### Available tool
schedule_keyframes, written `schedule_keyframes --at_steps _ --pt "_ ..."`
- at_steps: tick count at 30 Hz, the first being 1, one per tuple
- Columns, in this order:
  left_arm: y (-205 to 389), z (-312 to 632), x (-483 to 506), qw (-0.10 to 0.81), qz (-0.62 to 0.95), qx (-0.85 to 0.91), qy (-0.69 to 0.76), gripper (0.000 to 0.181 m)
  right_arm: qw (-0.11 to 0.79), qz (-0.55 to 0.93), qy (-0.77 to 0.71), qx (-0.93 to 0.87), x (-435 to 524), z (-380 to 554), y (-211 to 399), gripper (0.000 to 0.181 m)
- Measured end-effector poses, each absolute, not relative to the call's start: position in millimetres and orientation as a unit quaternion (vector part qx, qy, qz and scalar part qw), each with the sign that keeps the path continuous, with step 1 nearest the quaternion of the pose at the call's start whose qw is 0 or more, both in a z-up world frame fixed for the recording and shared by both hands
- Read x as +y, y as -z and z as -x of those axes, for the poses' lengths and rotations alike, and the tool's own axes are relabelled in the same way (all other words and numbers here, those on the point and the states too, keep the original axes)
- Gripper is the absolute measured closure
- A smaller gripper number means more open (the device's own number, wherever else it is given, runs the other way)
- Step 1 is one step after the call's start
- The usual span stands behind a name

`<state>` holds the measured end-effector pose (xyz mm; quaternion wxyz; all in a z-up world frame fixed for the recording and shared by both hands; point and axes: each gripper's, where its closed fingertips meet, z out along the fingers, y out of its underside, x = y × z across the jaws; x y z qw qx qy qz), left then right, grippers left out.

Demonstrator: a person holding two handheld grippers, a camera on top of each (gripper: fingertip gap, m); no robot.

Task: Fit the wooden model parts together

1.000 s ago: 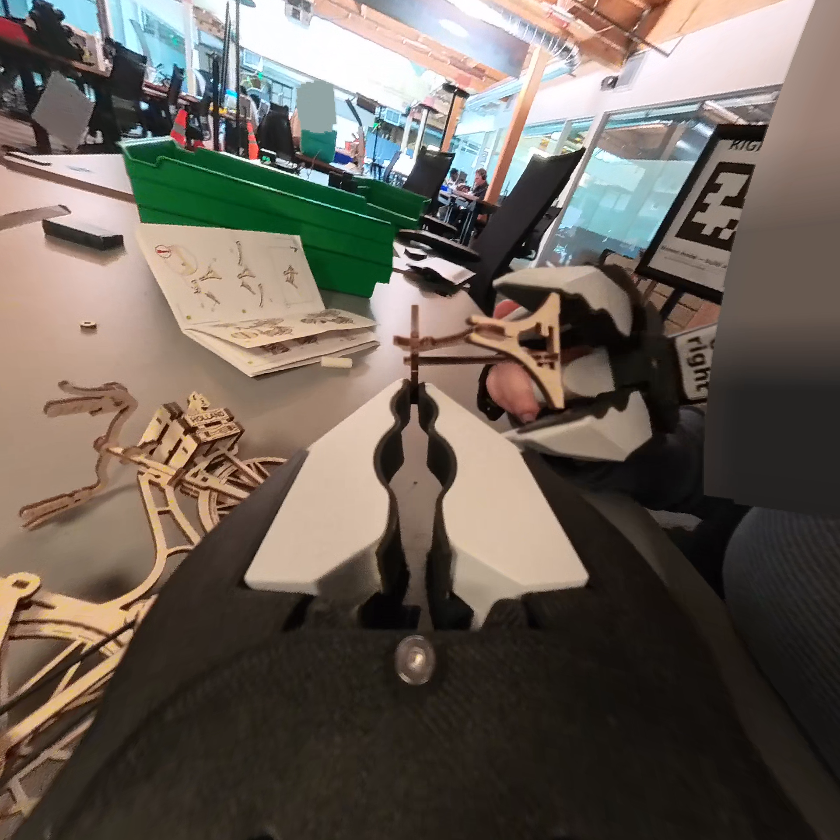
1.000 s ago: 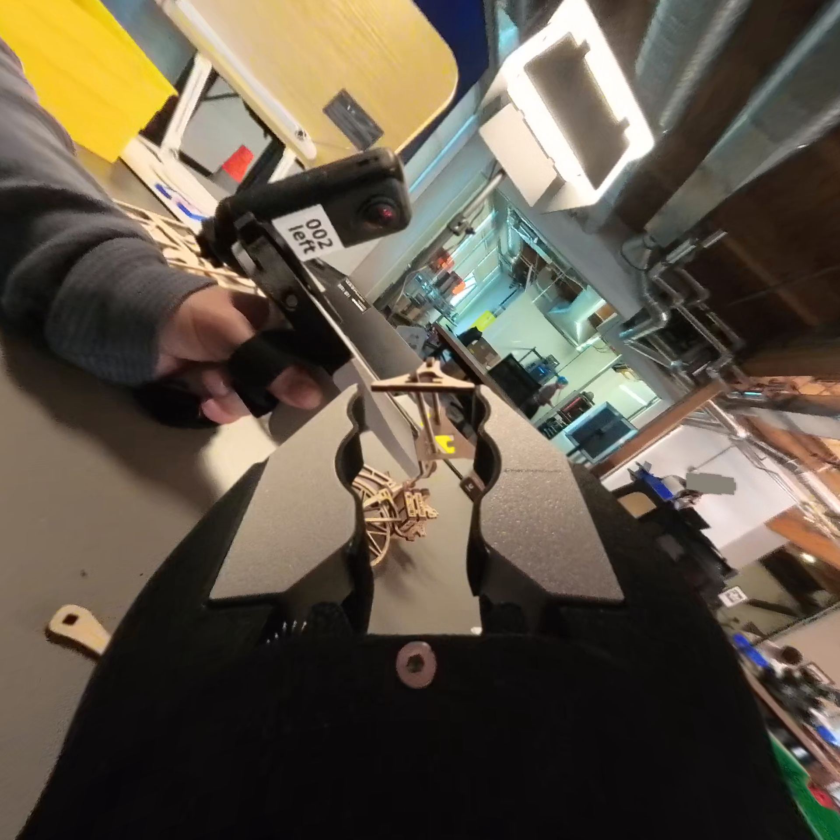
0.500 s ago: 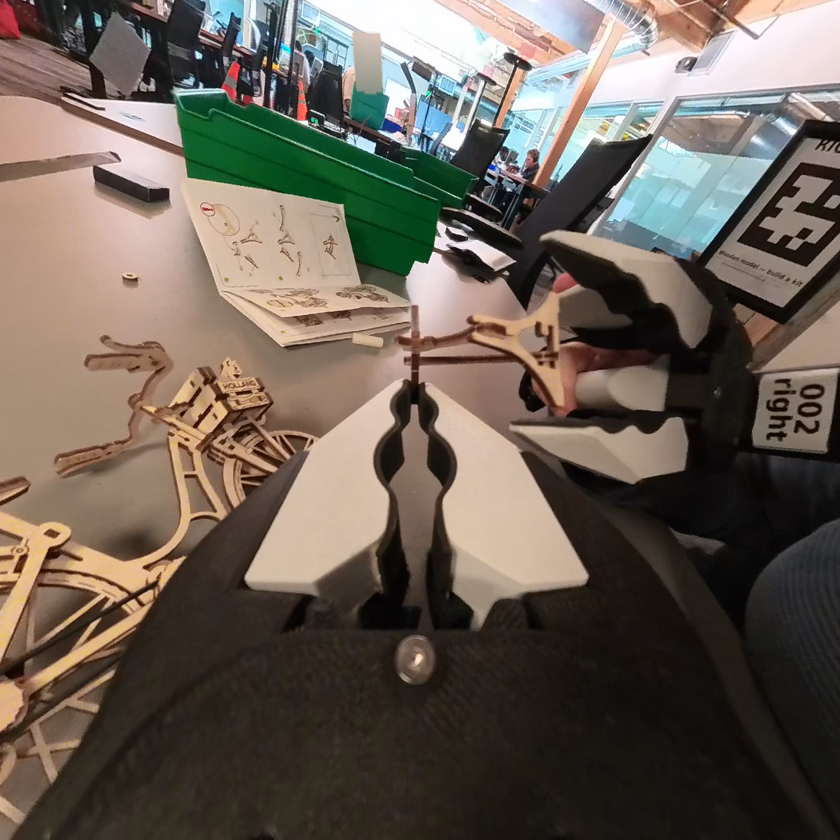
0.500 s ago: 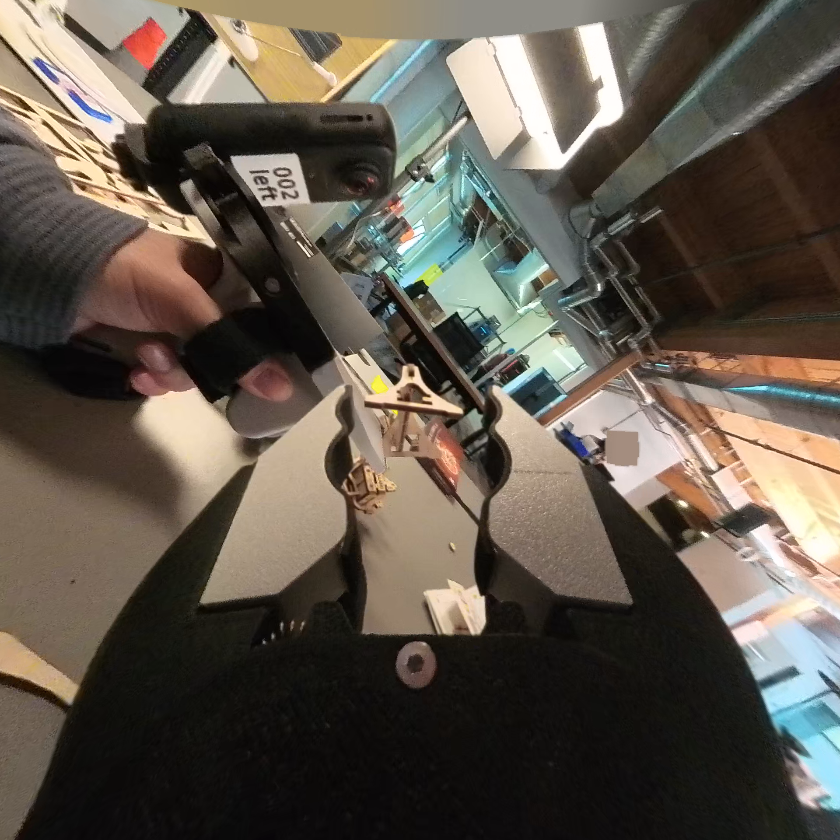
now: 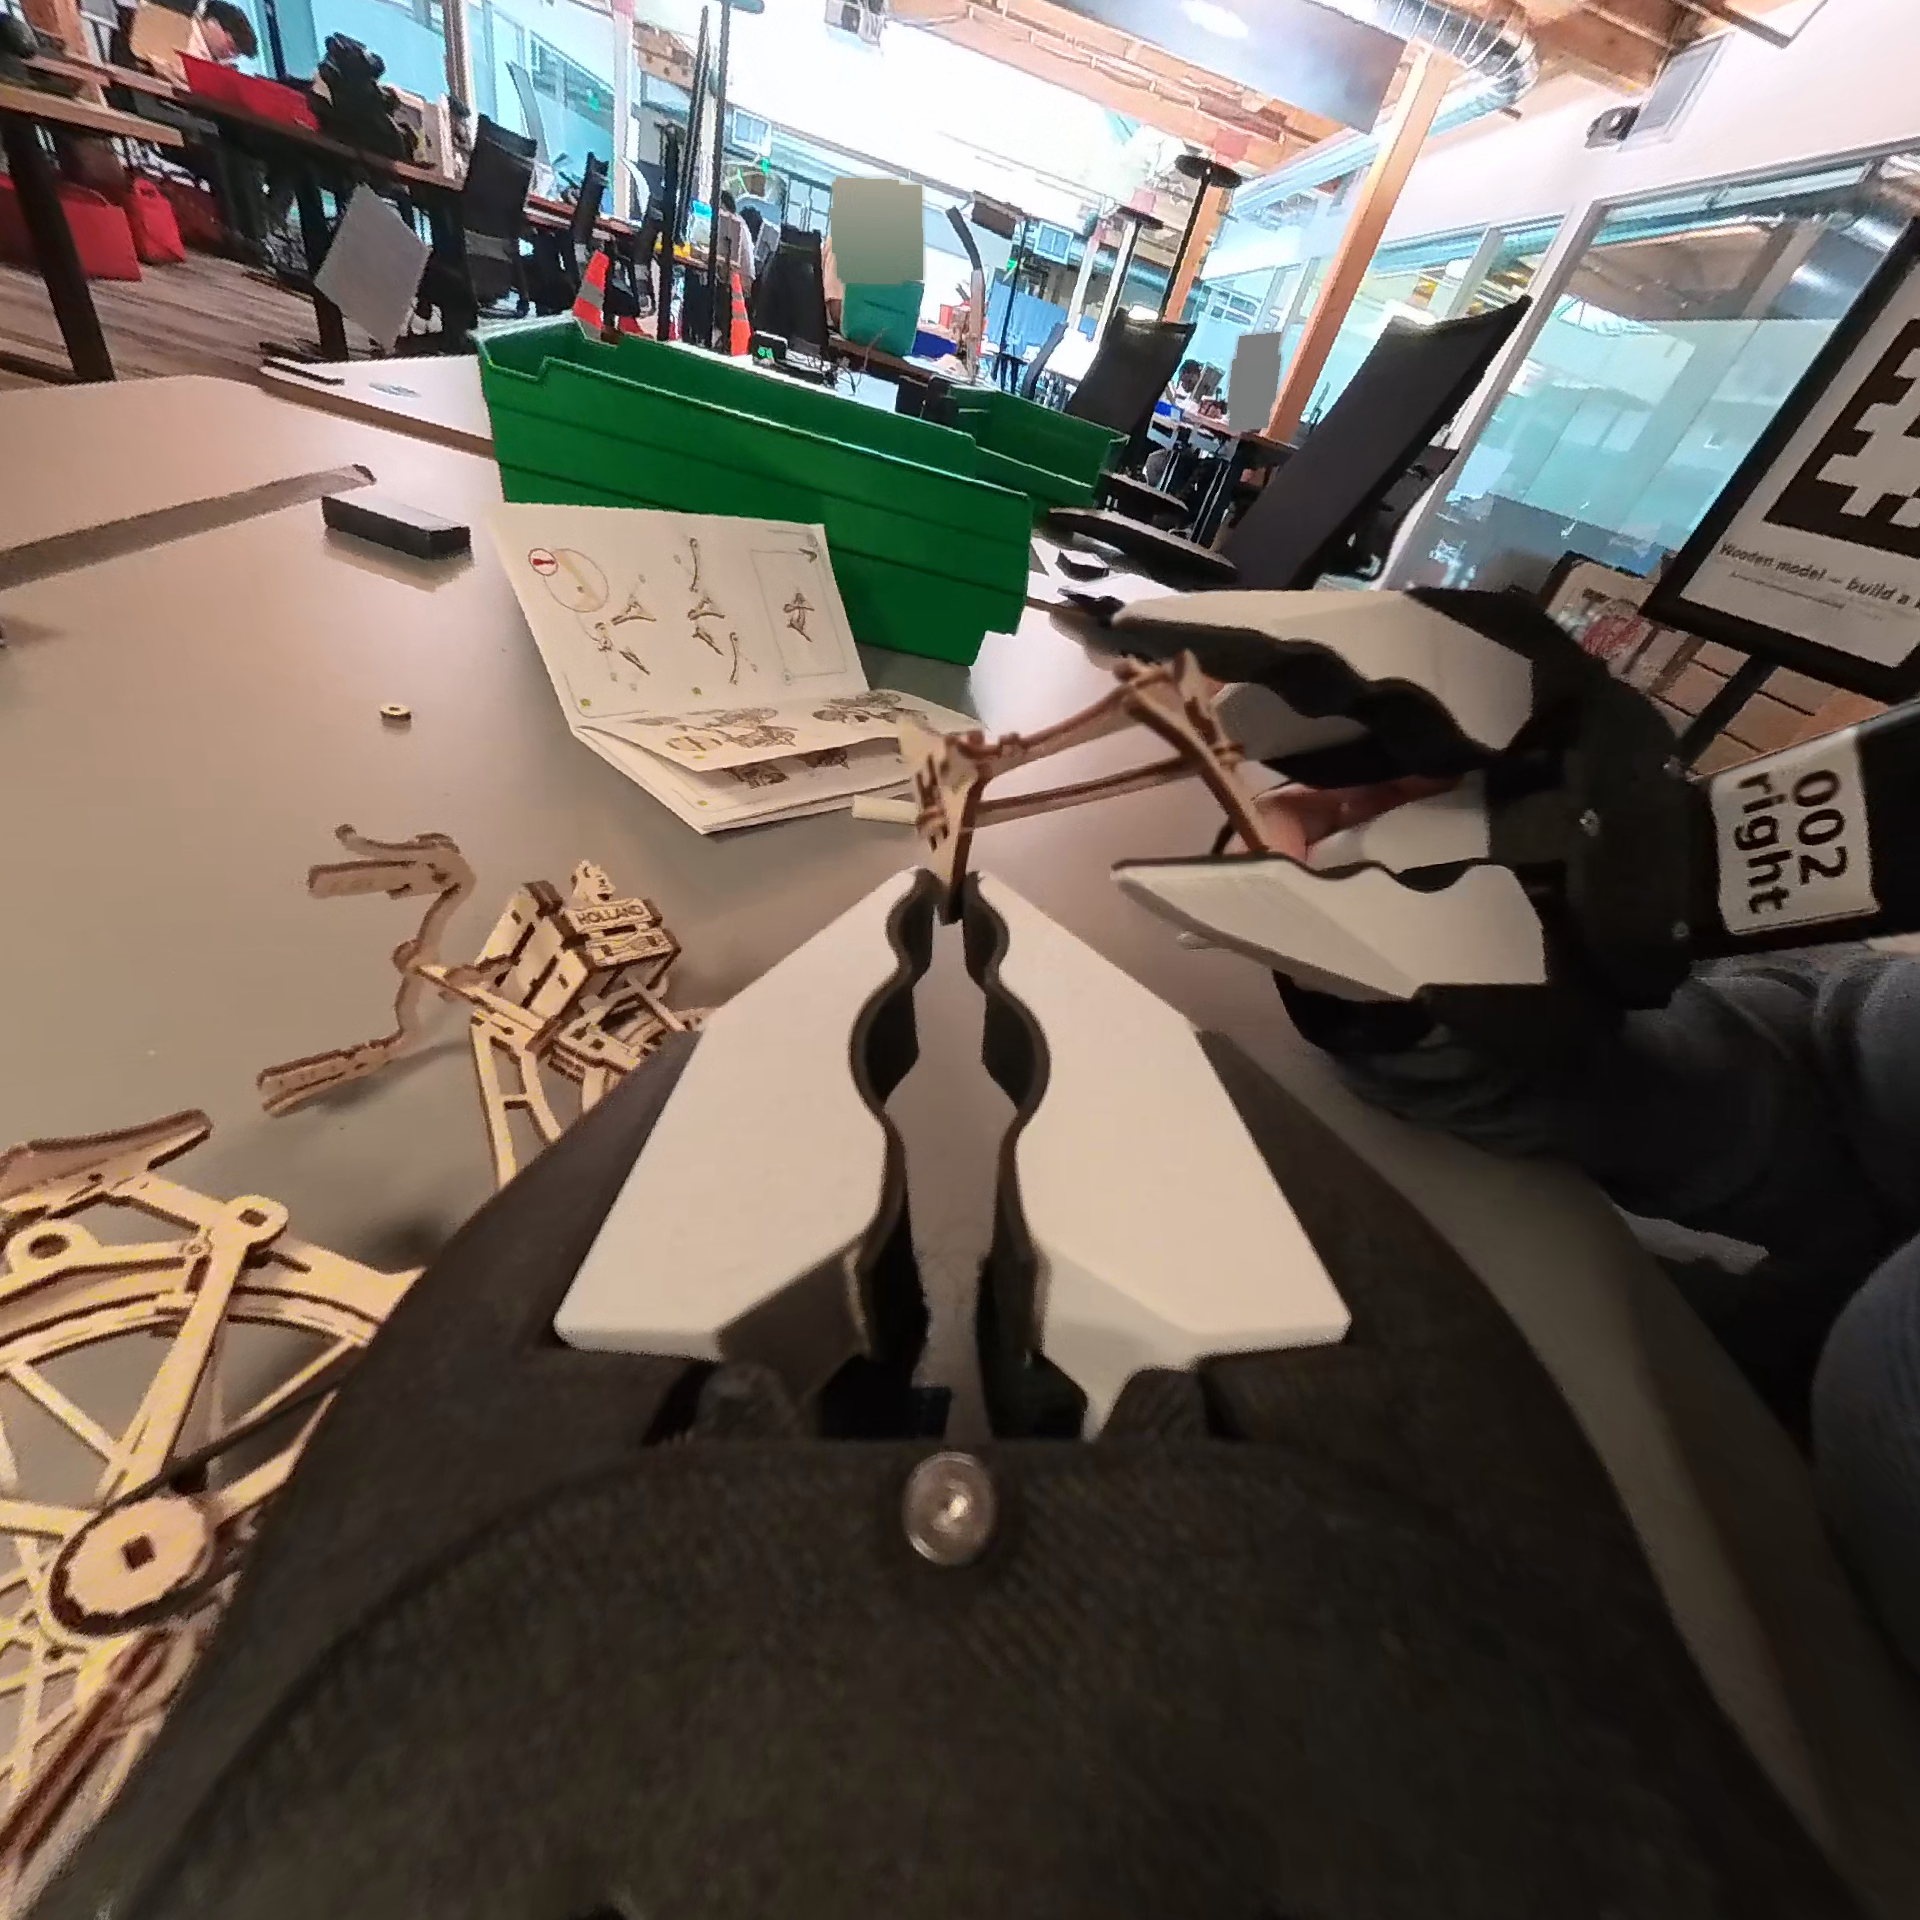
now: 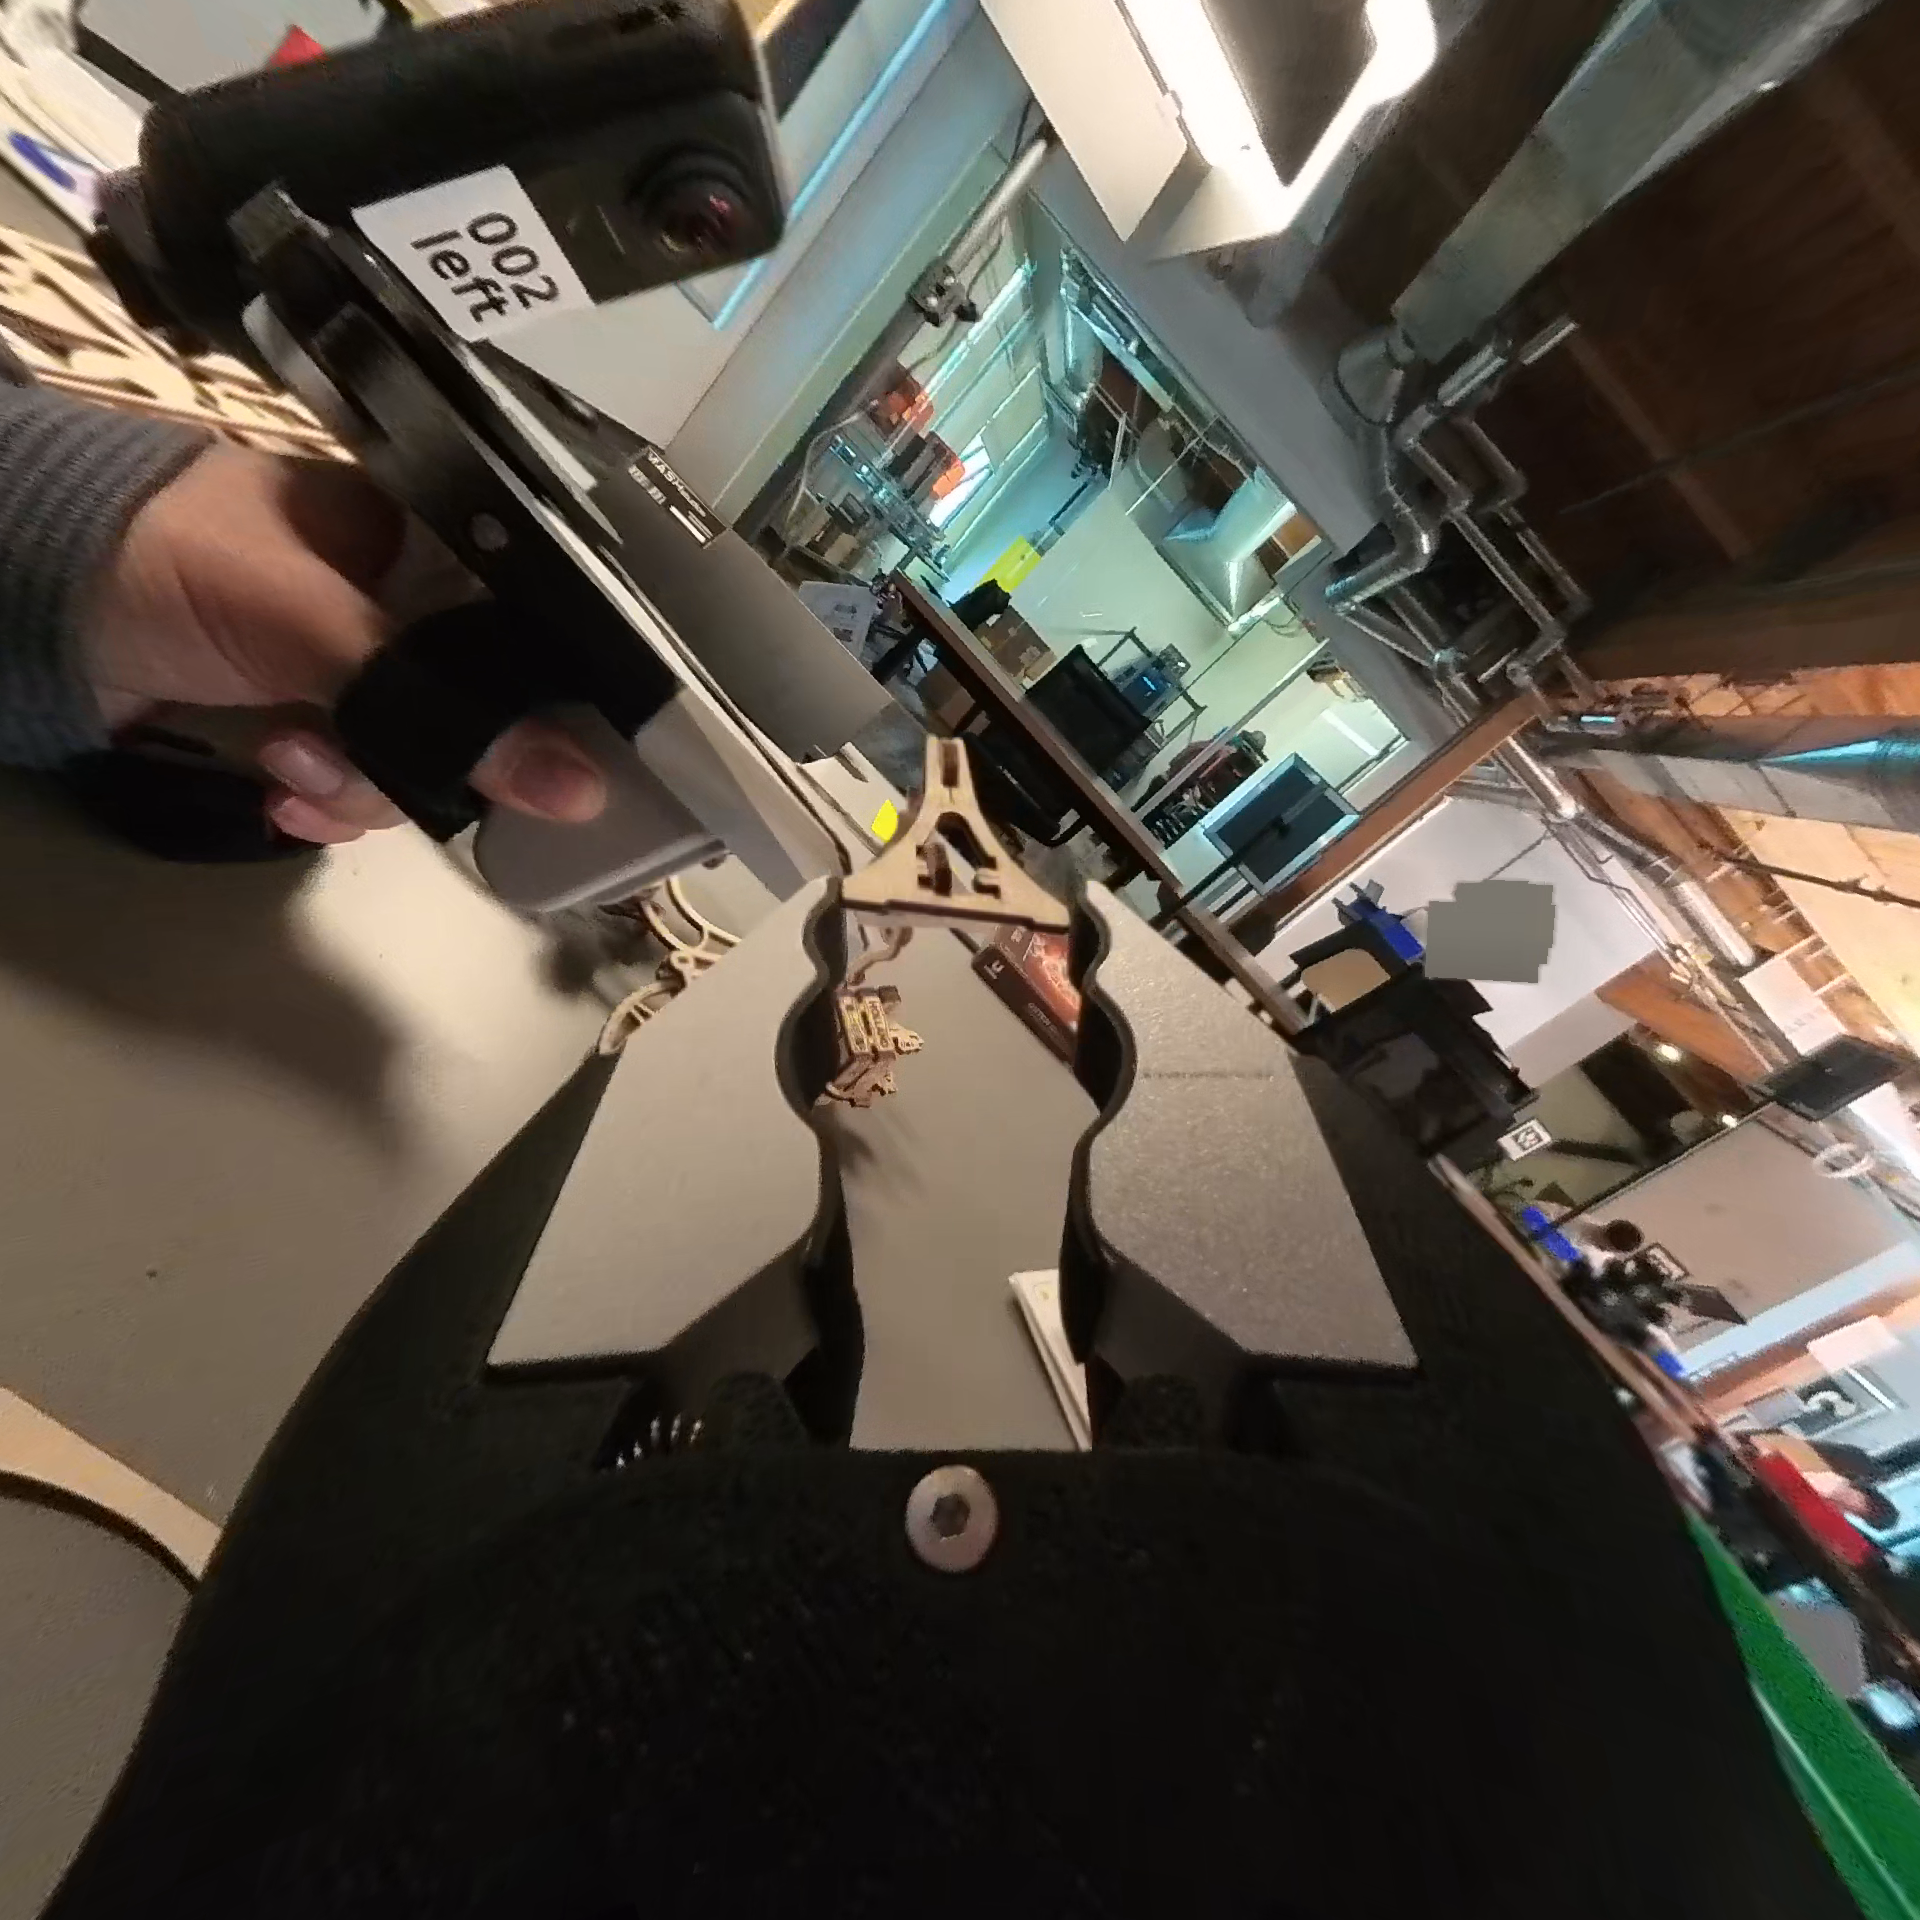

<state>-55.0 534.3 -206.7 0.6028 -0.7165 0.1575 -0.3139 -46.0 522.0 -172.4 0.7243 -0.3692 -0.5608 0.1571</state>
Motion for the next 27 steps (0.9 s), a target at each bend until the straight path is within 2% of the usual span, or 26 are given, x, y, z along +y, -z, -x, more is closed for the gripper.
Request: schedule_keyframes --at_steps 7,11,23,27 --pt "209.1 57.1 536.1 0.604 0.724 0.16 0.294 0.179 0.746 0.341 -0.13 -0.556 516.9 41.6 165.8 0.139" --pt "210.4 63.1 539.2 0.603 0.729 0.149 0.288 0.179 0.757 0.293 -0.098 -0.576 499.9 41.0 165.0 0.152" --pt "213.4 58.5 538.5 0.603 0.735 0.17 0.259 0.179 0.737 0.291 -0.031 -0.61 496.1 57.7 179.4 0.152" --pt "213.8 57.5 538.3 0.604 0.736 0.174 0.253 0.179 0.736 0.296 -0.02 -0.609 499.7 56.4 180.1 0.163"
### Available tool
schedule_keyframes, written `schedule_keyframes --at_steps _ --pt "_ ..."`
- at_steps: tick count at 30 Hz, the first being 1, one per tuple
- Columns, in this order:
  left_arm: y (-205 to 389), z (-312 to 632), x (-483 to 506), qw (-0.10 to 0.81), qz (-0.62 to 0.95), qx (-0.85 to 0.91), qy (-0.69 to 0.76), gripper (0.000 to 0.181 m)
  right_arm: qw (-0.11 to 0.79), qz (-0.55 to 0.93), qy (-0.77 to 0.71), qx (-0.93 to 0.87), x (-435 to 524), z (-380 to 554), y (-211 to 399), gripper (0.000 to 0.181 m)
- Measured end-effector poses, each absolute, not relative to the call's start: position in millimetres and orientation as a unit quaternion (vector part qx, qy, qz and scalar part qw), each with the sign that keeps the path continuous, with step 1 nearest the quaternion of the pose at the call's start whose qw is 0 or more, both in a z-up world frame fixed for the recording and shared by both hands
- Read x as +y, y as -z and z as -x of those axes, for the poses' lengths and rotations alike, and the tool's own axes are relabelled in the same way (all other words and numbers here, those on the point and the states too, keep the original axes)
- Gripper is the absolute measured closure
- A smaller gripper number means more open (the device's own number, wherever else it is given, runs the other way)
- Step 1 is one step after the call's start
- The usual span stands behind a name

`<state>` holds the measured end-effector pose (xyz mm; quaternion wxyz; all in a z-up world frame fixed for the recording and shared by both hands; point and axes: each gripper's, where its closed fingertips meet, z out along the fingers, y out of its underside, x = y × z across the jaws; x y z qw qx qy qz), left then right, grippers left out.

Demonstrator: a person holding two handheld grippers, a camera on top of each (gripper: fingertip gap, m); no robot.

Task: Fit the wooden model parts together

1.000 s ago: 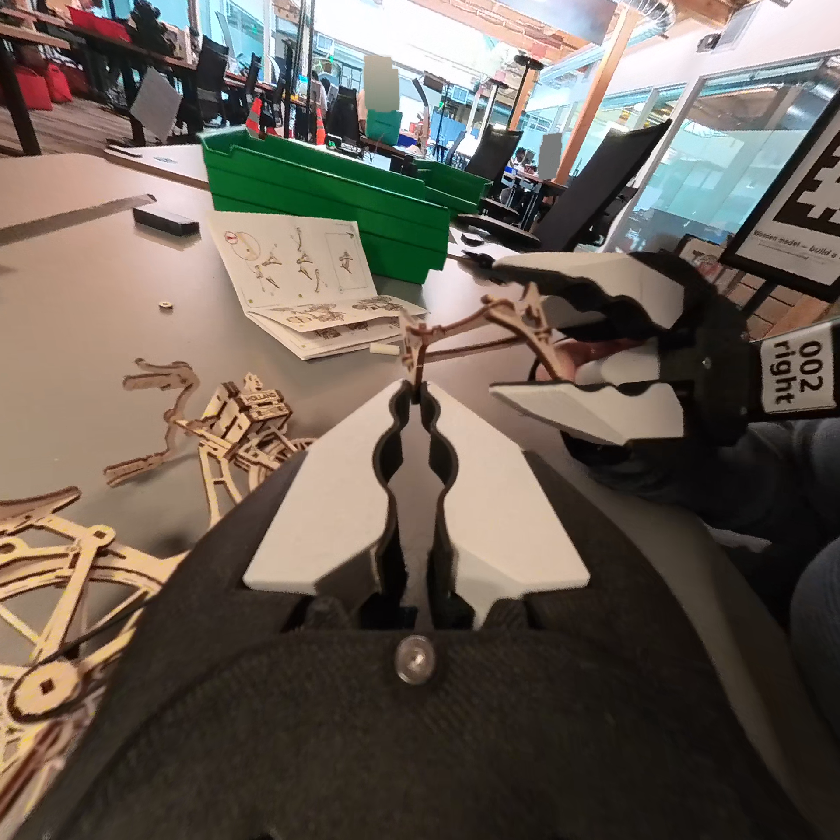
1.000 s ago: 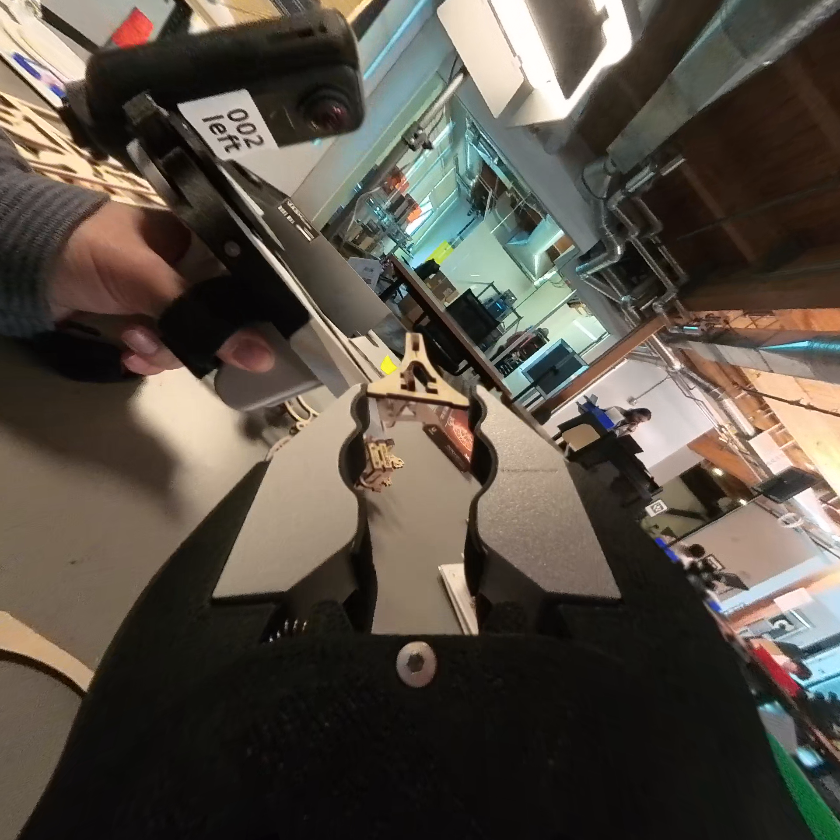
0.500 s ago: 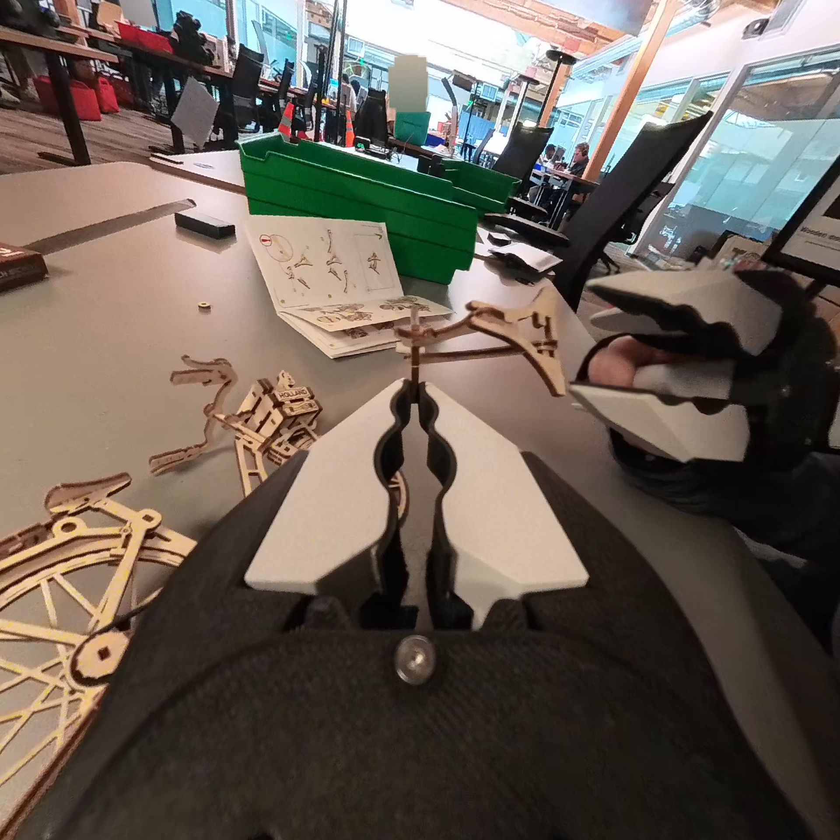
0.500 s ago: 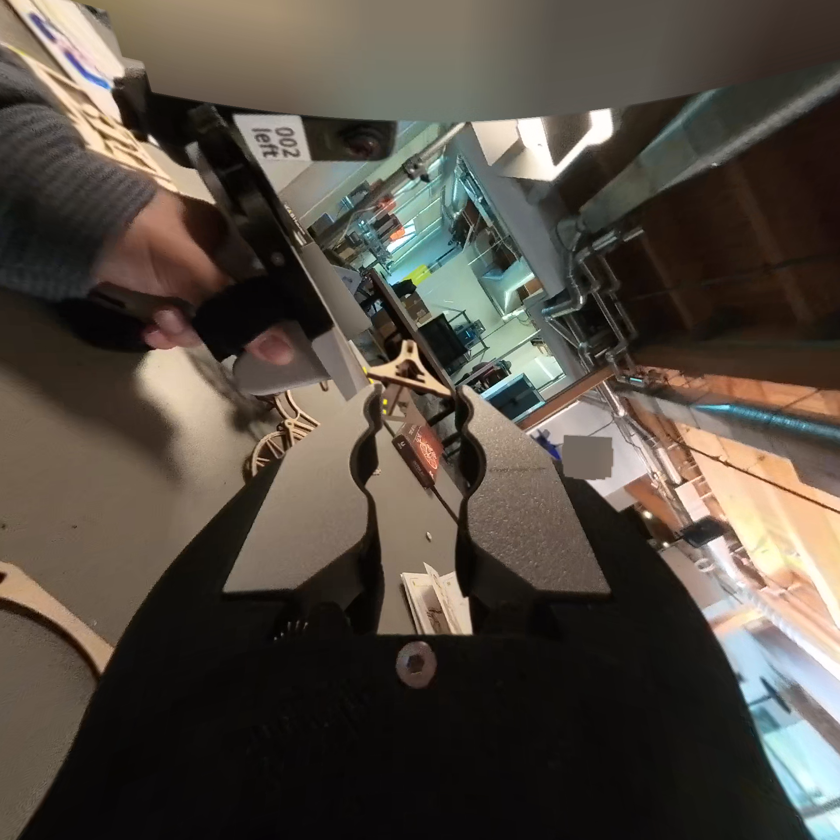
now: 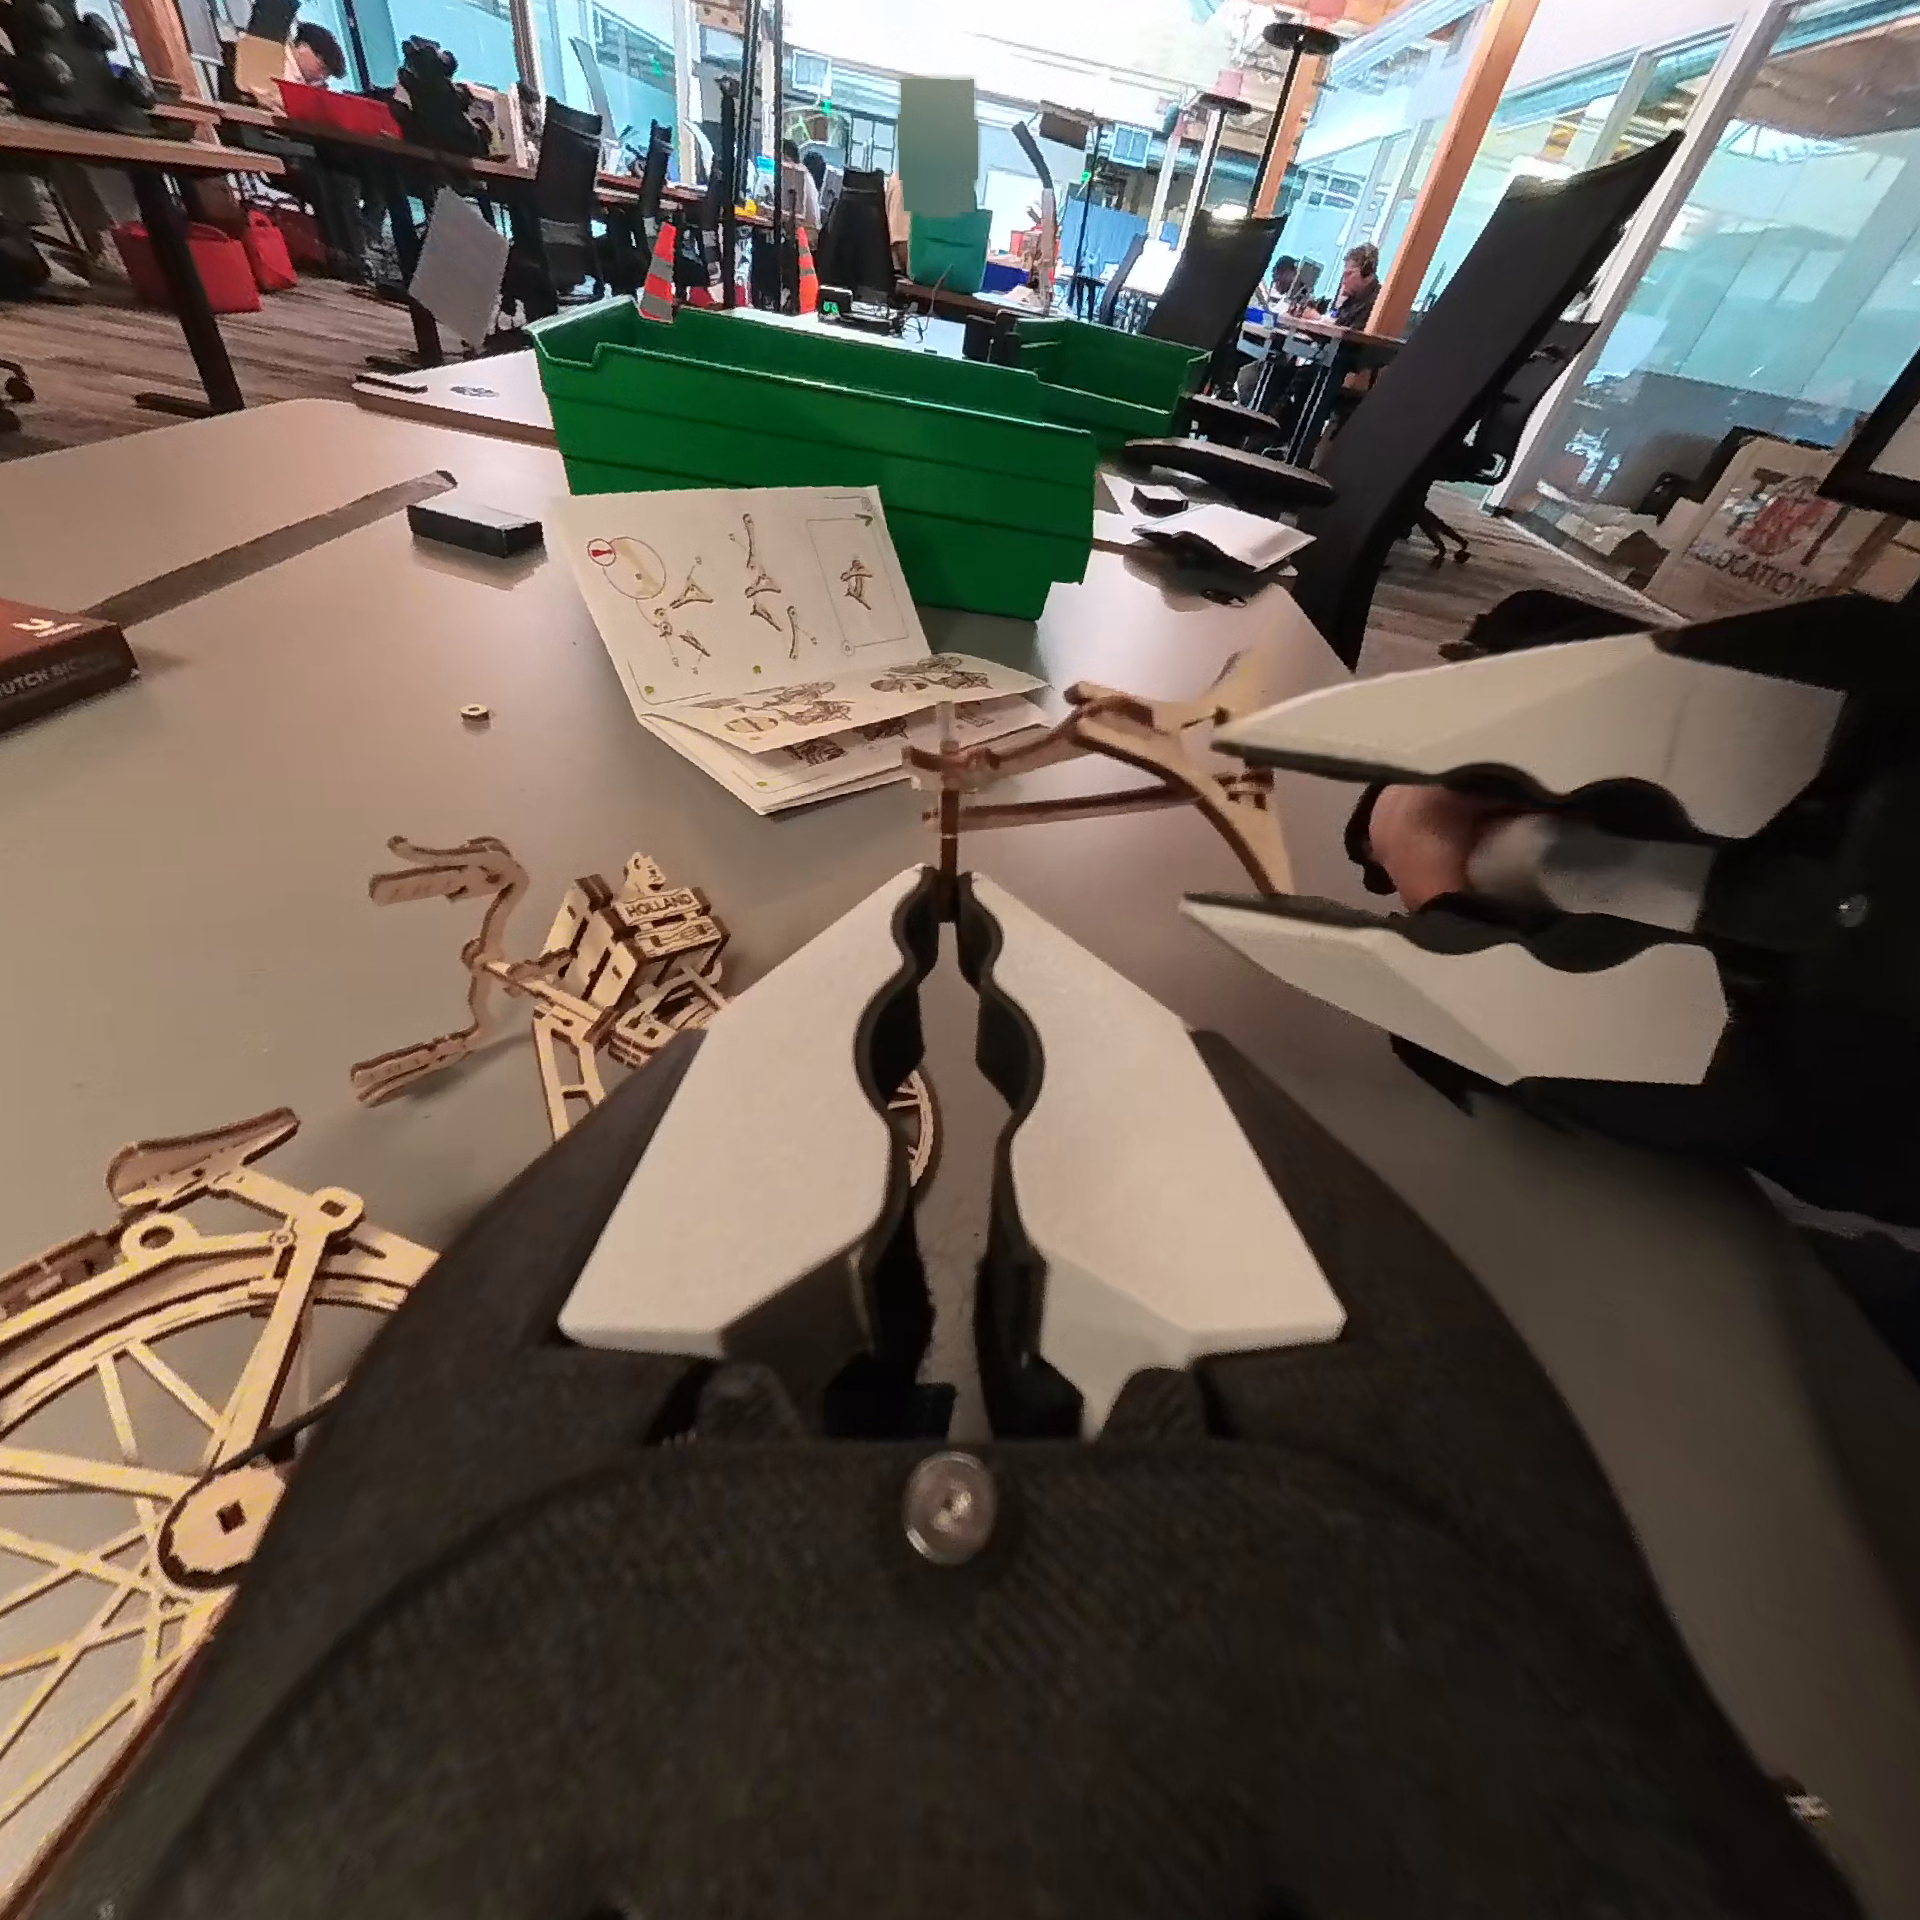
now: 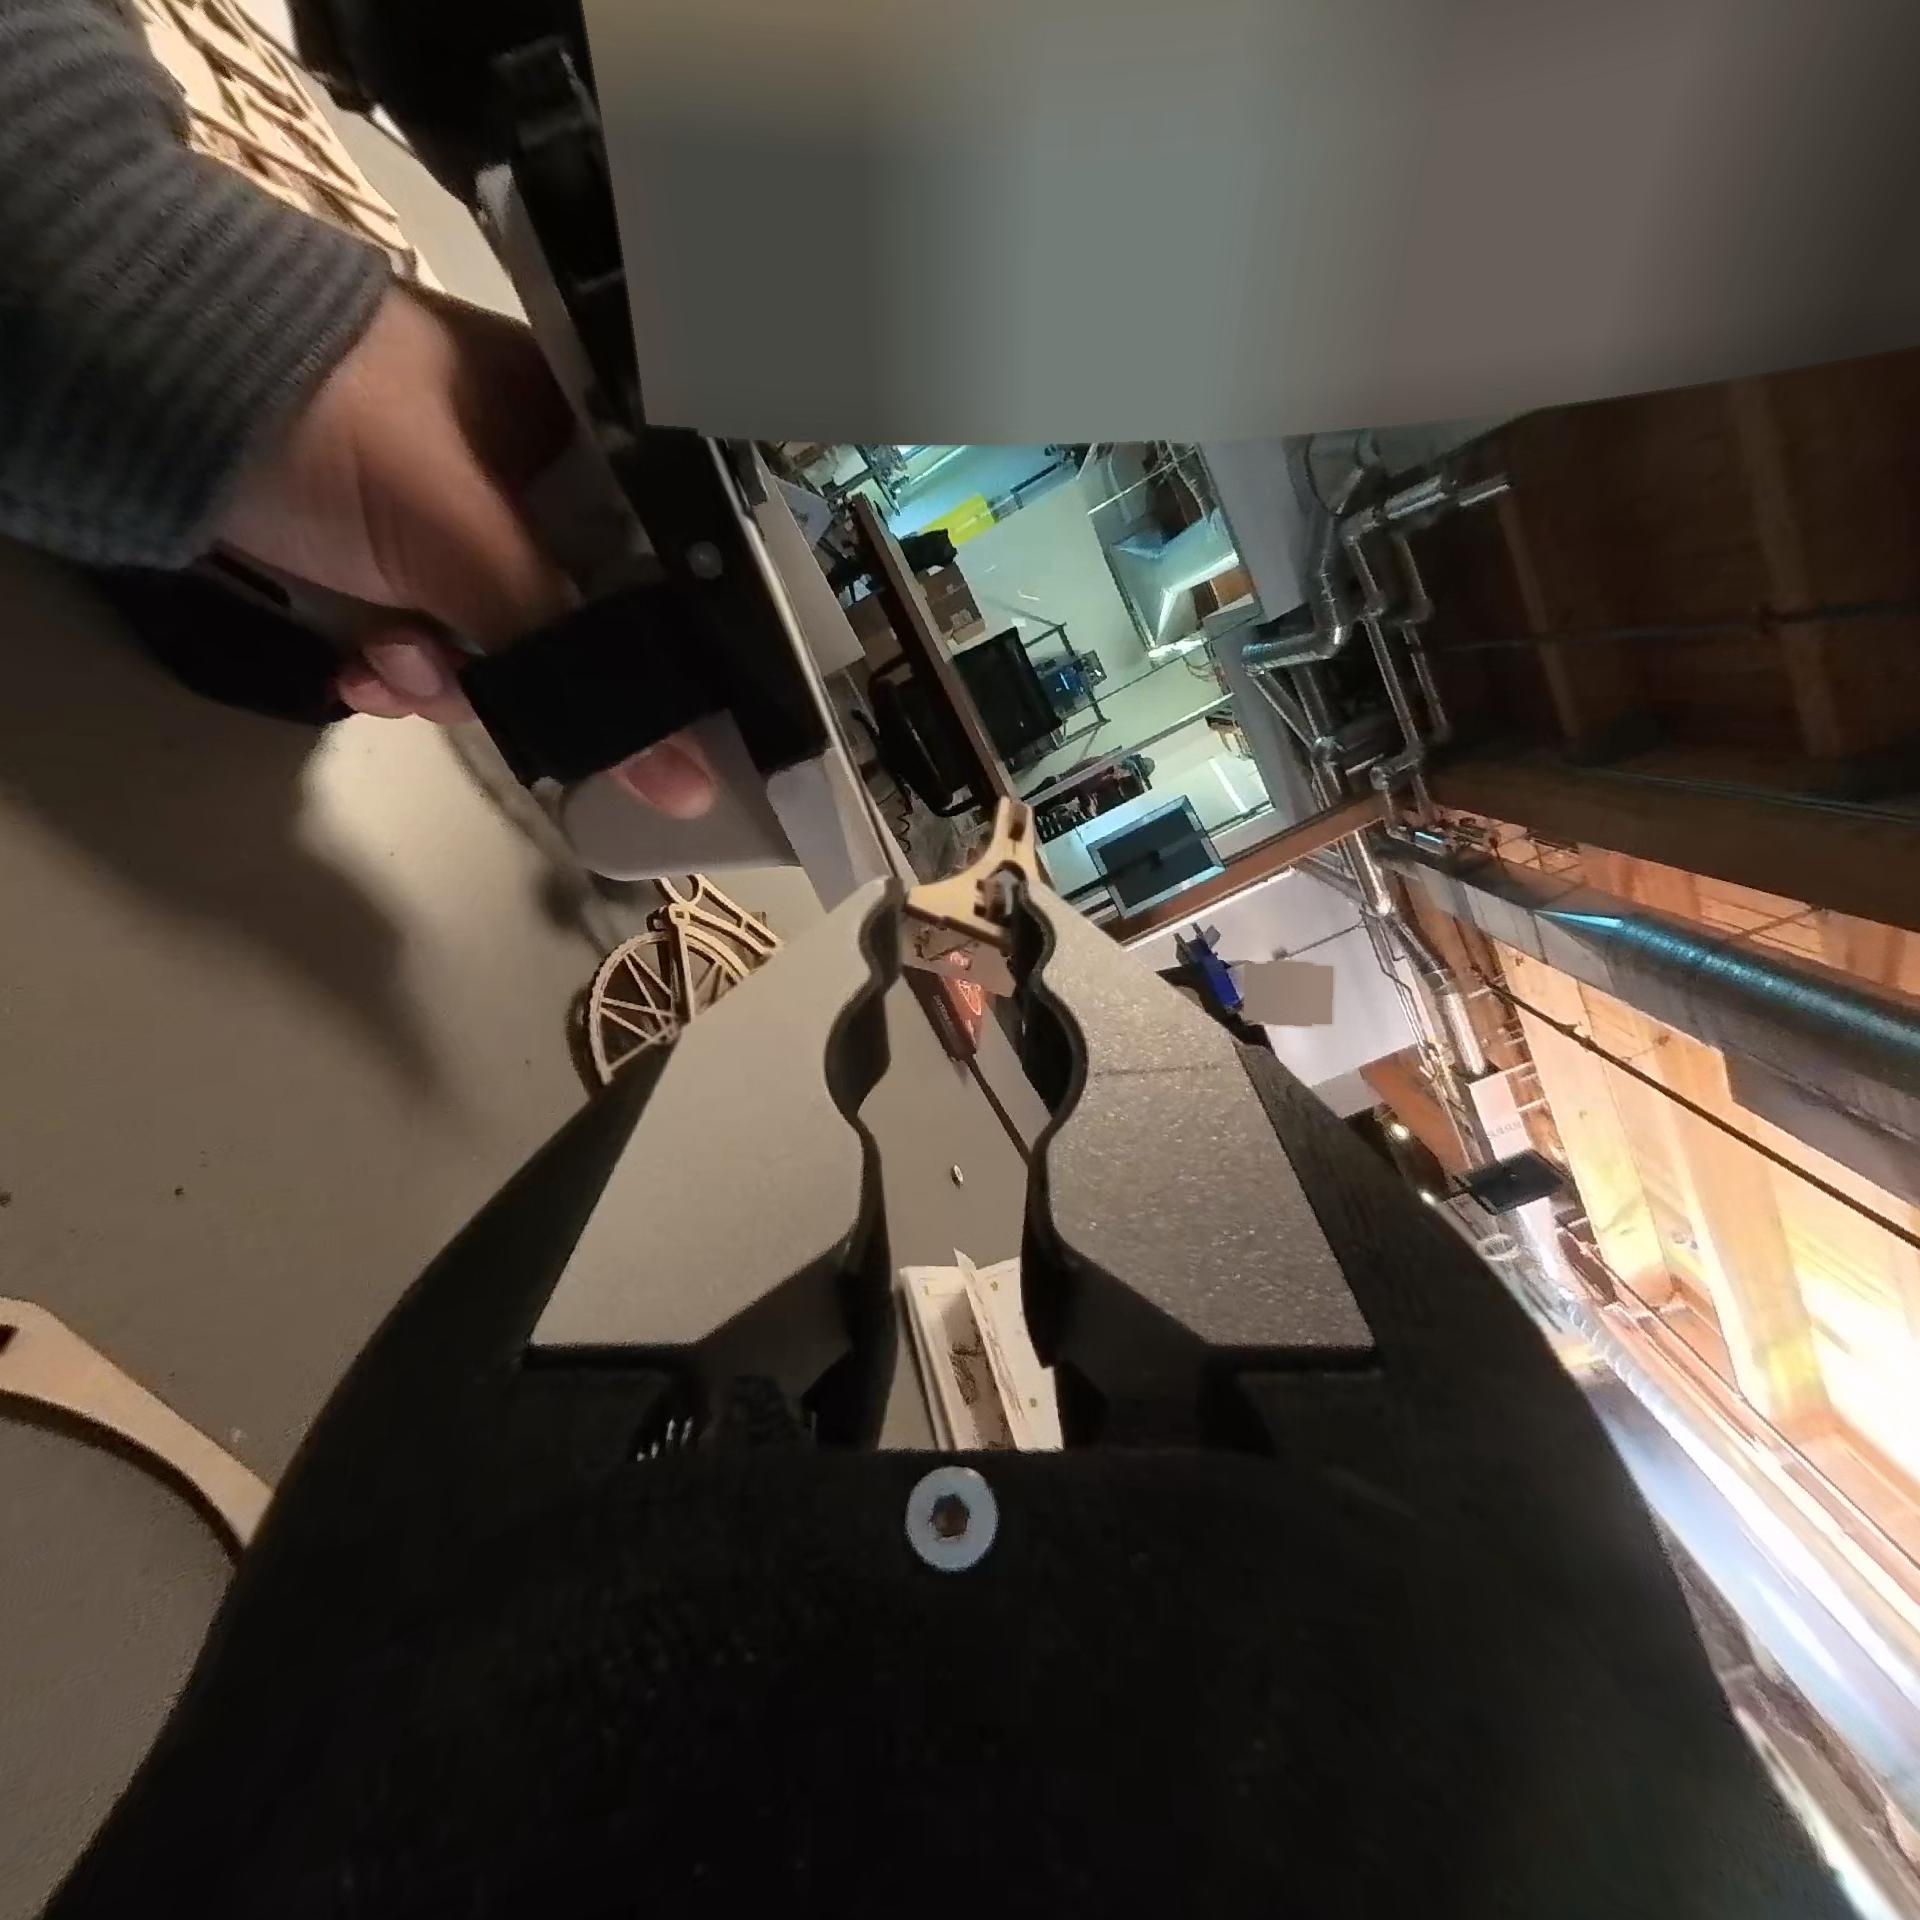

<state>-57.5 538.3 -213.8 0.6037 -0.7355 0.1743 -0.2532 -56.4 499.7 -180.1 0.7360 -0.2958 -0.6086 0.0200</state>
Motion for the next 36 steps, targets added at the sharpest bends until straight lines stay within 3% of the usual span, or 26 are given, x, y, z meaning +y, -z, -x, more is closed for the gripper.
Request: schedule_keyframes --at_steps 27,29,36 --pt "217.5 54.9 538.0 0.592 0.743 0.182 0.256 0.179 0.716 0.348 -0.094 -0.597 501.5 44.0 174.6 0.169" --pt "218.0 55.2 538.4 0.59 0.744 0.181 0.255 0.179 0.711 0.35 -0.111 -0.599 498.4 43.2 174.3 0.181" --pt "215.8 58.5 539.3 0.594 0.741 0.167 0.266 0.179 0.707 0.349 -0.142 -0.598 497.0 47.0 176.4 0.179"
